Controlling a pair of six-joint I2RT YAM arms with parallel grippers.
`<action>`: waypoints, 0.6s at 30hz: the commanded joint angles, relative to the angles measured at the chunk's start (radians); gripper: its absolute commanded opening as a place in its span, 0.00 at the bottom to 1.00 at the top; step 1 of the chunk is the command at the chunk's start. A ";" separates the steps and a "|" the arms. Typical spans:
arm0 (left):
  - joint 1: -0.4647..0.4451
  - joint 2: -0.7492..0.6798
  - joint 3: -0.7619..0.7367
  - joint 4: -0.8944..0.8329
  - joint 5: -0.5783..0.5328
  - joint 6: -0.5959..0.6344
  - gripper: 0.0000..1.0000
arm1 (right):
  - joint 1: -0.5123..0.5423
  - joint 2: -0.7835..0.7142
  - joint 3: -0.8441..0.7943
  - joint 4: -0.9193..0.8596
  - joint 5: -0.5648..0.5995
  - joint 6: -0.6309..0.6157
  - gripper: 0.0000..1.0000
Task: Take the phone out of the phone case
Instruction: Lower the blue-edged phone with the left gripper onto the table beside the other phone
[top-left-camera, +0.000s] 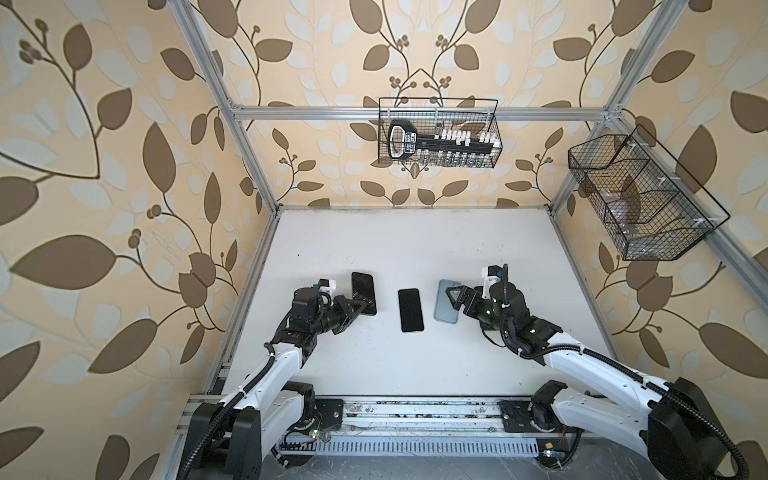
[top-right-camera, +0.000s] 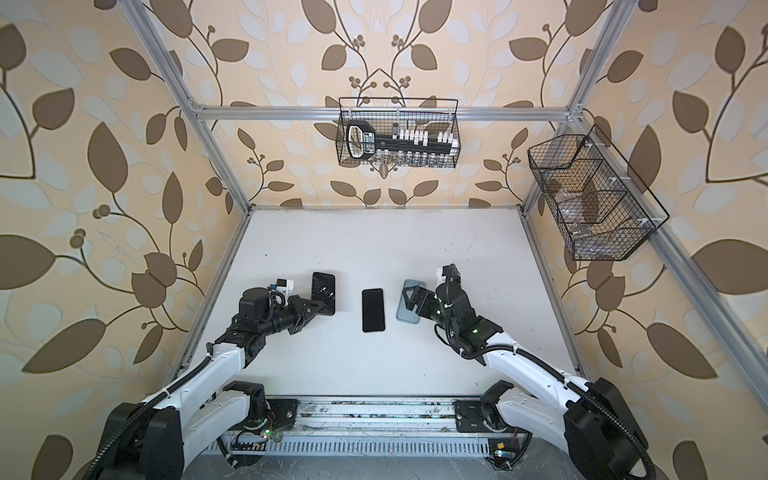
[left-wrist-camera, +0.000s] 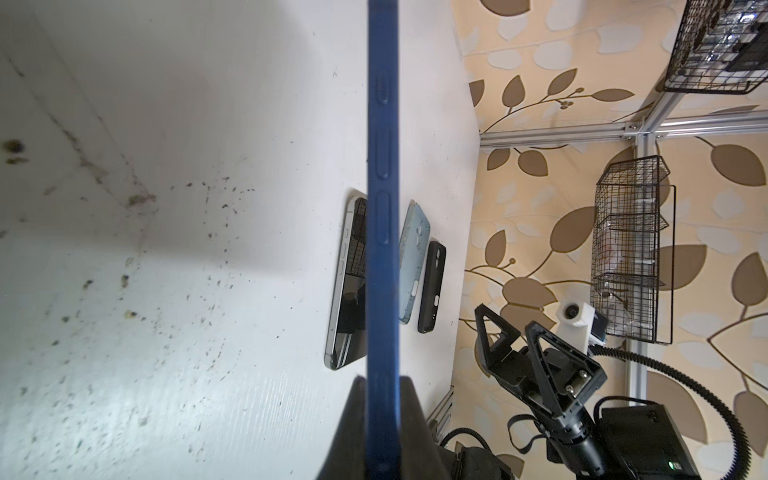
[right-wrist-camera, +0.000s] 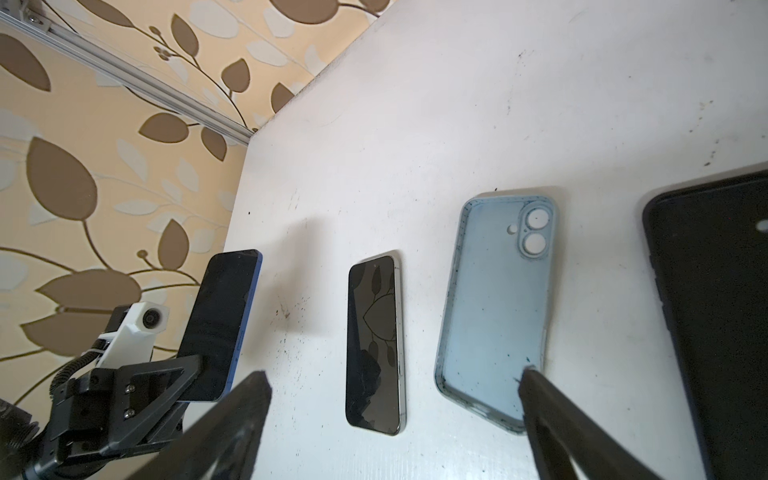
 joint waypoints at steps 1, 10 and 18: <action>0.007 0.016 0.002 0.102 -0.003 0.037 0.00 | 0.002 -0.002 -0.025 0.014 -0.006 0.007 0.94; -0.007 0.106 0.007 0.132 -0.020 0.066 0.00 | -0.004 -0.008 -0.042 0.022 -0.011 0.010 0.94; -0.047 0.212 0.017 0.199 -0.023 0.075 0.00 | -0.016 -0.021 -0.059 0.020 -0.018 0.010 0.94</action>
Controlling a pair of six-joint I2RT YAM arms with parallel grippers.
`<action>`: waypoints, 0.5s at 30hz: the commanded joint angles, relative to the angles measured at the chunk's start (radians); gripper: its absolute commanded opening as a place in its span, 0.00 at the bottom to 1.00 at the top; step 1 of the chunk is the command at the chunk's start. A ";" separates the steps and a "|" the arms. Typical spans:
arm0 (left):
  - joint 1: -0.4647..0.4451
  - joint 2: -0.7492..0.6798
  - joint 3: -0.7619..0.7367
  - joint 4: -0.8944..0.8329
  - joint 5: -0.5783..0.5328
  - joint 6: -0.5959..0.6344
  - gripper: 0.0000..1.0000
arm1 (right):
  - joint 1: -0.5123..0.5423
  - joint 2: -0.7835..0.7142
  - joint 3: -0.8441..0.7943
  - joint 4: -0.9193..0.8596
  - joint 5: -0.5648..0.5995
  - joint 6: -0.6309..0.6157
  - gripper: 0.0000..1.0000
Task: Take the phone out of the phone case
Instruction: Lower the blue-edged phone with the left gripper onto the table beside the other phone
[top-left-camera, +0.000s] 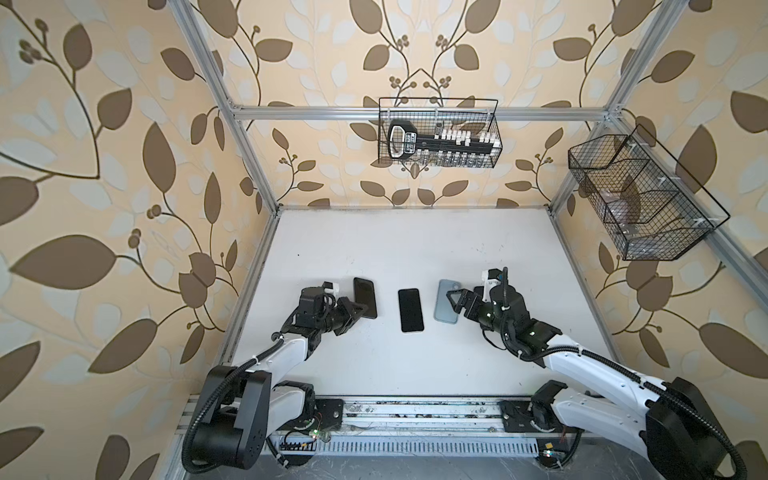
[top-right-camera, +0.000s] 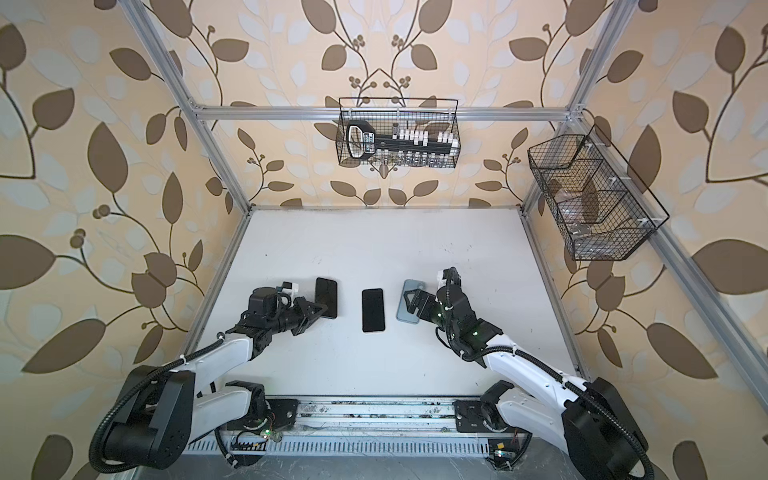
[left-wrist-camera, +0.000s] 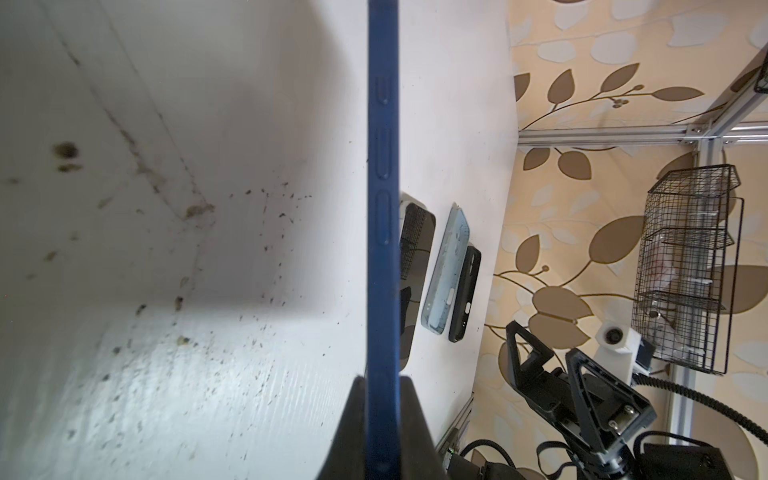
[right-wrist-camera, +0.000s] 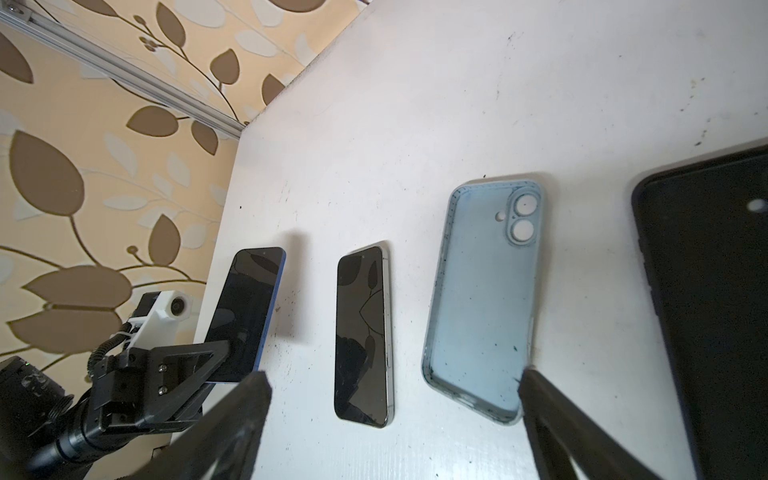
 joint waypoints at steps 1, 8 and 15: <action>-0.022 0.021 0.021 0.106 0.004 0.044 0.00 | -0.007 -0.019 -0.021 0.007 -0.010 0.010 0.94; -0.046 0.096 0.024 0.139 0.006 0.062 0.00 | -0.014 -0.032 -0.031 0.003 -0.010 0.013 0.94; -0.056 0.153 0.006 0.192 0.009 0.056 0.00 | -0.020 -0.037 -0.036 0.003 -0.013 0.010 0.94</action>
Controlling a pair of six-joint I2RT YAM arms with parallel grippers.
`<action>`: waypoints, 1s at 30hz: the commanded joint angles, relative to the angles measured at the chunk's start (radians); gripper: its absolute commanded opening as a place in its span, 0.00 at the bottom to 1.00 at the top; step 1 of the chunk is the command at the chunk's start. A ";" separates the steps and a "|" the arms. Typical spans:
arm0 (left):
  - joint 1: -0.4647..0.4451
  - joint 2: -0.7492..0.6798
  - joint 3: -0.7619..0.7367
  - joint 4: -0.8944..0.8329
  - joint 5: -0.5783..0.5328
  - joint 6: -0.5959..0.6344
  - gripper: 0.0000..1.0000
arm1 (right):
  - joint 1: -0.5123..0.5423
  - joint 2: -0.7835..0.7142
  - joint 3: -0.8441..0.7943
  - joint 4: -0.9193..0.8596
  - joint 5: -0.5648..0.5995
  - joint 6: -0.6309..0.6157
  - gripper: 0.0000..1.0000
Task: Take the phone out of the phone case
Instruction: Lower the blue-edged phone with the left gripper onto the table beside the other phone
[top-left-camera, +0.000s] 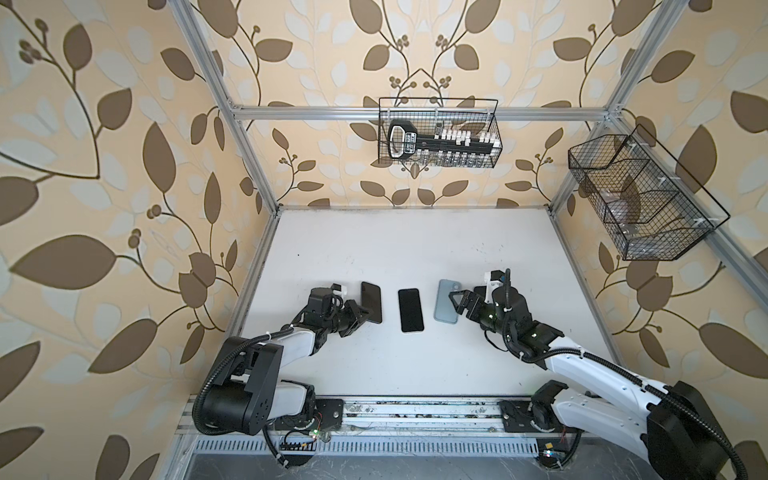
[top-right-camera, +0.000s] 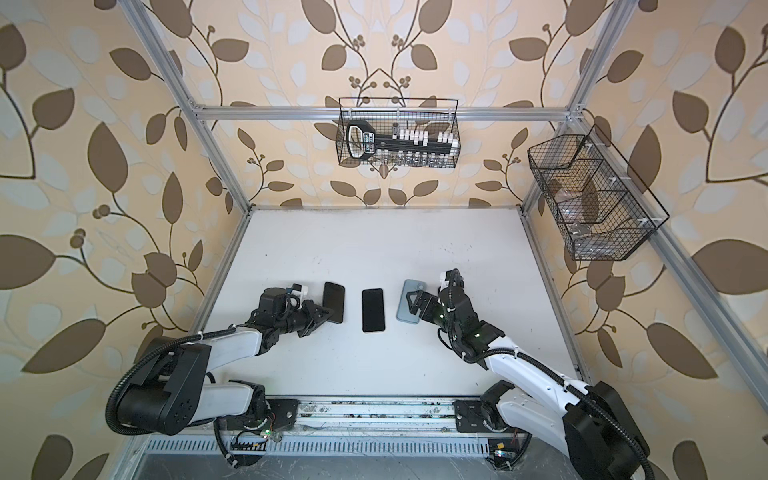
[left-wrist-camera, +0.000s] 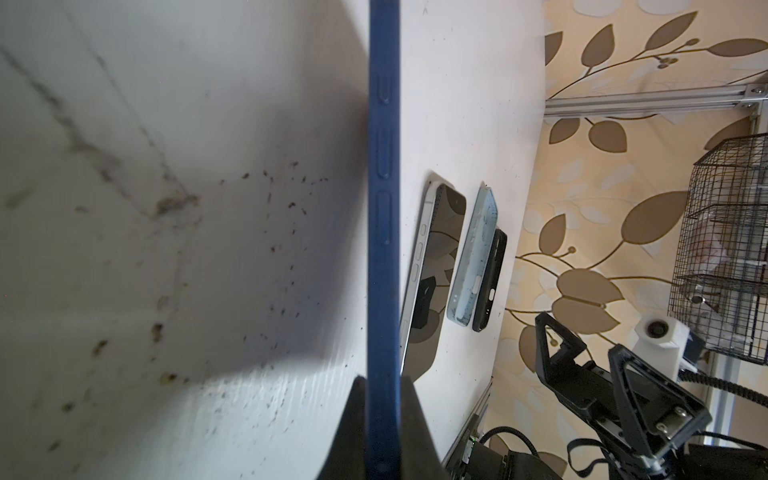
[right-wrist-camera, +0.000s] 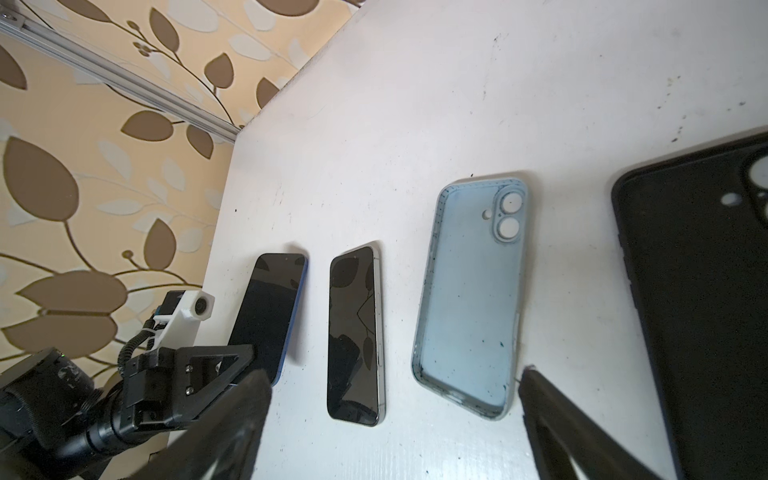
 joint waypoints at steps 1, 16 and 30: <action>-0.011 0.006 0.004 0.079 0.009 0.023 0.02 | -0.007 -0.017 -0.020 0.002 -0.009 0.009 0.94; -0.012 0.027 -0.018 0.061 -0.017 0.039 0.26 | -0.012 -0.017 -0.028 0.008 -0.017 0.009 0.94; -0.012 0.025 -0.025 0.009 -0.052 0.081 0.36 | -0.013 0.003 -0.023 0.025 -0.026 0.011 0.94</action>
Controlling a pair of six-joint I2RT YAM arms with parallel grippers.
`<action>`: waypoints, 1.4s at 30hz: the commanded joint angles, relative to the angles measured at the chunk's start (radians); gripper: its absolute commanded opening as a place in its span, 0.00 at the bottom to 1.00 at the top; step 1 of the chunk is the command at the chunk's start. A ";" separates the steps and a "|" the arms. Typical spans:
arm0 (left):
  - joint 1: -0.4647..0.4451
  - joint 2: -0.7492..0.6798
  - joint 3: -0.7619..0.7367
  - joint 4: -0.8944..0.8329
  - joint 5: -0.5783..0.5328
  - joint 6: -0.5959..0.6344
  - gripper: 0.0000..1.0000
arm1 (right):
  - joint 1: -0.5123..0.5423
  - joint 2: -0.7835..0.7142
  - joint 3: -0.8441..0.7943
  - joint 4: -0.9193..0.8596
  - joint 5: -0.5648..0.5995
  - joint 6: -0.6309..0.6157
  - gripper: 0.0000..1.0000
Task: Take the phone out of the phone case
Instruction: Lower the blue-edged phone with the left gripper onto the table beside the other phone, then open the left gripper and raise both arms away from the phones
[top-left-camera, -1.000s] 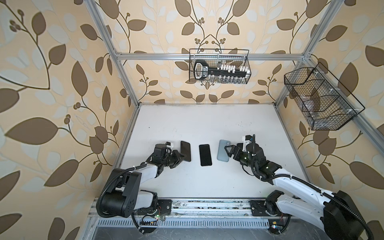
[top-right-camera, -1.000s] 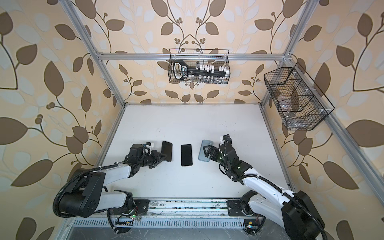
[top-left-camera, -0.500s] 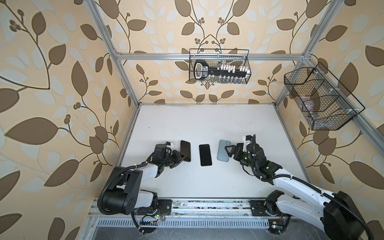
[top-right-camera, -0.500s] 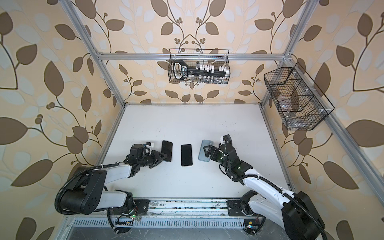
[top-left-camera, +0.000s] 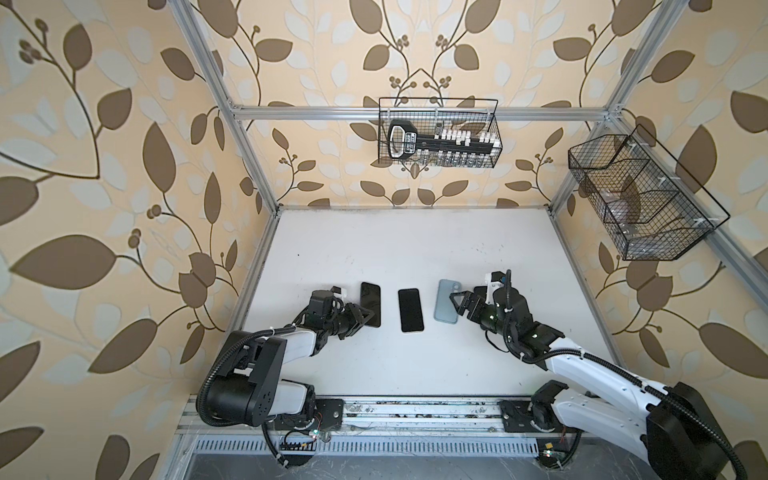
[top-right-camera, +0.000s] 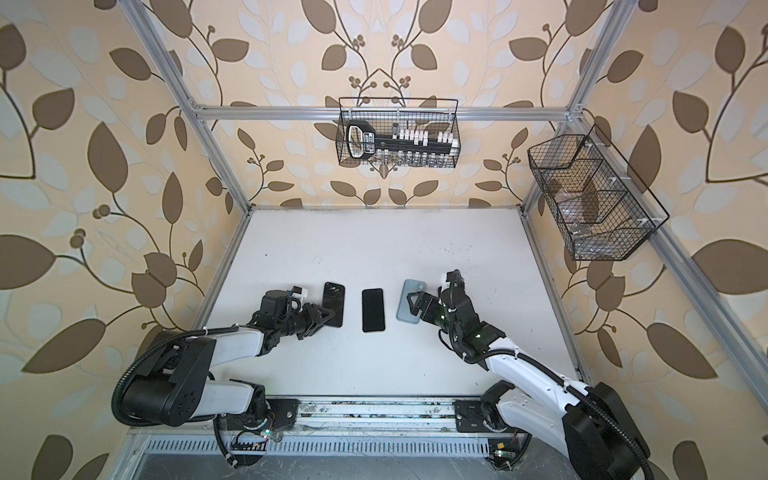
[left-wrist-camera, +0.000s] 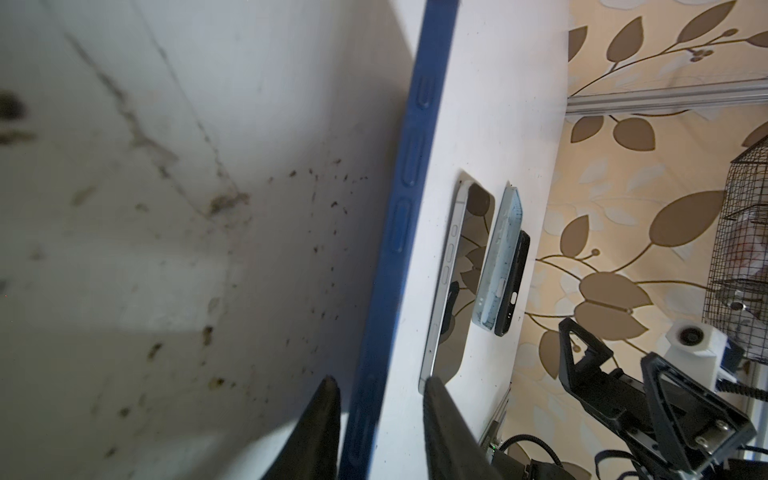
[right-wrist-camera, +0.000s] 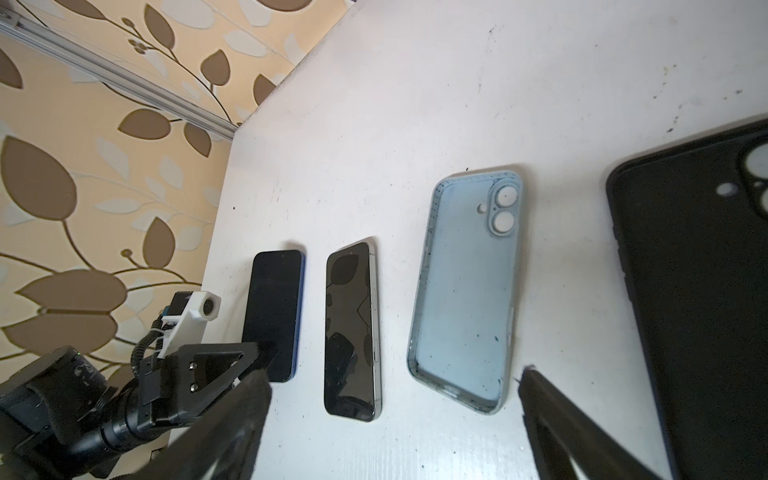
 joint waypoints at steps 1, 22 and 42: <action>-0.012 -0.005 -0.006 0.001 -0.016 0.040 0.37 | -0.004 0.009 -0.010 0.025 -0.011 0.009 0.94; -0.012 -0.059 0.003 -0.081 -0.045 0.064 0.43 | -0.005 0.009 -0.009 0.024 -0.009 0.009 0.94; -0.012 -0.328 0.206 -0.536 -0.168 0.155 0.89 | -0.087 -0.094 0.011 -0.048 -0.053 -0.069 0.94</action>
